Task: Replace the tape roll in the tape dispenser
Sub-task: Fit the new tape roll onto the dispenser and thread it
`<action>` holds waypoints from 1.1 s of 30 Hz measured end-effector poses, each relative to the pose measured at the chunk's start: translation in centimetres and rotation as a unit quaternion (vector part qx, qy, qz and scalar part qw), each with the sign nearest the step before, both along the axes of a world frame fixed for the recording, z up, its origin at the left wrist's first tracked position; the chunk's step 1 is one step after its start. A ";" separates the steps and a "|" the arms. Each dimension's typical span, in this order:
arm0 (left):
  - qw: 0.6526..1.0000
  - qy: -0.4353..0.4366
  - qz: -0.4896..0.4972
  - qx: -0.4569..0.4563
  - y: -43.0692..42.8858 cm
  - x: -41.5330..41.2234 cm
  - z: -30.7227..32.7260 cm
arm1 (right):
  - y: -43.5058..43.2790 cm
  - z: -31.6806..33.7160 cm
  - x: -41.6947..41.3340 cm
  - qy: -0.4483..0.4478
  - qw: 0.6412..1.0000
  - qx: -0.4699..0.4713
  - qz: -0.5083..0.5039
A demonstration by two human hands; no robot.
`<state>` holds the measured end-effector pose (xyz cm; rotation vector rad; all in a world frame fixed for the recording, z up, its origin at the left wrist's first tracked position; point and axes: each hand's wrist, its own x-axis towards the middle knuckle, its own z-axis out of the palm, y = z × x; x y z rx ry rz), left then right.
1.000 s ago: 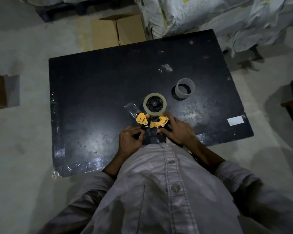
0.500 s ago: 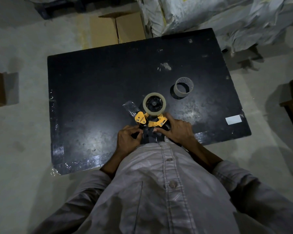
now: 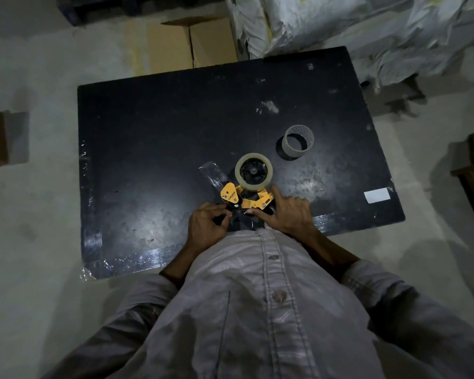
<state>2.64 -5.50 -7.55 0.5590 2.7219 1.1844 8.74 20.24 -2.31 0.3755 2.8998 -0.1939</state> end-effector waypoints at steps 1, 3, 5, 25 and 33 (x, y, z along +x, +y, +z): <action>1.000 -0.001 0.002 0.000 0.0 0.0 -0.1 | 0.0 0.0 0.0 -0.001 1.000 0.002 0.002; 1.000 -0.003 0.005 -0.003 -0.1 0.0 -0.4 | -0.1 0.0 -0.1 -0.005 1.000 -0.004 0.005; 1.000 -0.004 0.001 -0.009 0.0 0.1 -0.3 | 0.0 0.2 -0.2 -0.014 1.000 -0.013 0.007; 0.589 -0.742 0.203 0.246 2.2 -2.6 1.7 | 0.8 -0.8 -0.6 -0.002 0.997 -0.083 0.001; 0.594 -0.728 0.227 0.254 2.5 -2.5 2.4 | 1.3 -1.6 -0.7 -0.010 0.996 -0.088 0.004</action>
